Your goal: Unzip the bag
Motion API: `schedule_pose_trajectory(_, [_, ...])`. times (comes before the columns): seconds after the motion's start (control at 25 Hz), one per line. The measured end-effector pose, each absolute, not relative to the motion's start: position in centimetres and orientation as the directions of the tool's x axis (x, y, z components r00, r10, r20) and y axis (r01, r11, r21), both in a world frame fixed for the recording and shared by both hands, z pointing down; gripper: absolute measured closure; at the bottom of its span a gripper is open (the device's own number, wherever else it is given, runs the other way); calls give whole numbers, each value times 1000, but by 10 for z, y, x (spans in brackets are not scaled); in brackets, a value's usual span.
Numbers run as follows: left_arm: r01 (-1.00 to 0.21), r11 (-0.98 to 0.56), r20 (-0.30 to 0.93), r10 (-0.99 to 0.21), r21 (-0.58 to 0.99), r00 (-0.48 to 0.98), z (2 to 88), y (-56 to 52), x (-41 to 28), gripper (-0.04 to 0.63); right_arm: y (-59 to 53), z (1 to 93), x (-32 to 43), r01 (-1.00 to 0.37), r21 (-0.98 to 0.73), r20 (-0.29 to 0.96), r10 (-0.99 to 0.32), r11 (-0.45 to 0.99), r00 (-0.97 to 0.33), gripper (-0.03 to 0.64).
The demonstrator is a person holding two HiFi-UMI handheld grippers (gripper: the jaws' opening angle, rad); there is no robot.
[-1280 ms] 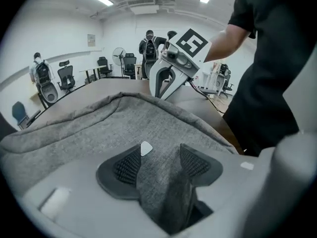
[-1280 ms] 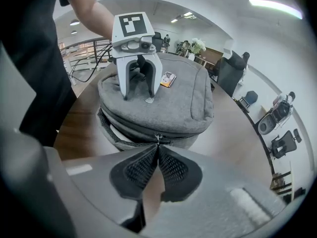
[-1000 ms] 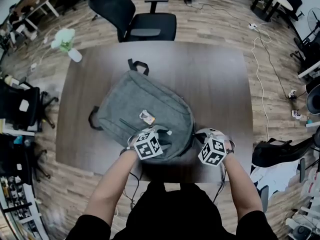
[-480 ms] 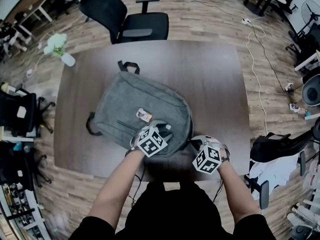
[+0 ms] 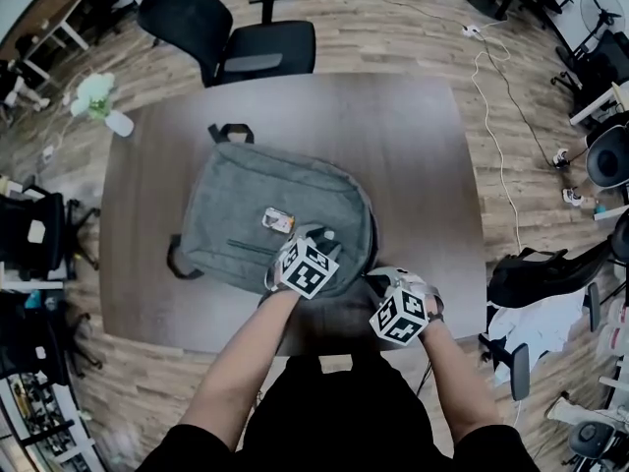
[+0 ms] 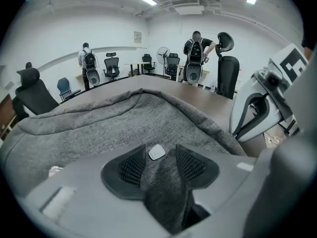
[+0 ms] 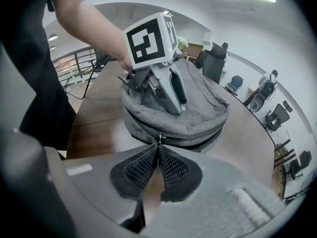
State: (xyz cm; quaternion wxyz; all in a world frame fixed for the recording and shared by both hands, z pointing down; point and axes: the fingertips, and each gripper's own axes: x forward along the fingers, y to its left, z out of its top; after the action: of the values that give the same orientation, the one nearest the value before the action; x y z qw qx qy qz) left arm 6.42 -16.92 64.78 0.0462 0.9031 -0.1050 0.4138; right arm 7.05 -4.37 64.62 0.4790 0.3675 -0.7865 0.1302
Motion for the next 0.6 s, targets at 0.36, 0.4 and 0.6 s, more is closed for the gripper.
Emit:
schedule_pose_trajectory(0.36, [-373,-928,742,-249,1,622,647,-185,85,382,-39,649,57,-757,135,840,-479,639,-255,601])
schedule_pose_trajectory(0.4, [-391,-921,742,-259,5,619,646,-187,86,382,-39,650,56,-764,133,838,-483,632,-254,601])
schedule_pose_trajectory(0.6, [-480,-876,729,-296,51,617,644,-203,90,417,-39,653,39,-769,118,831,-486,628,-271,602])
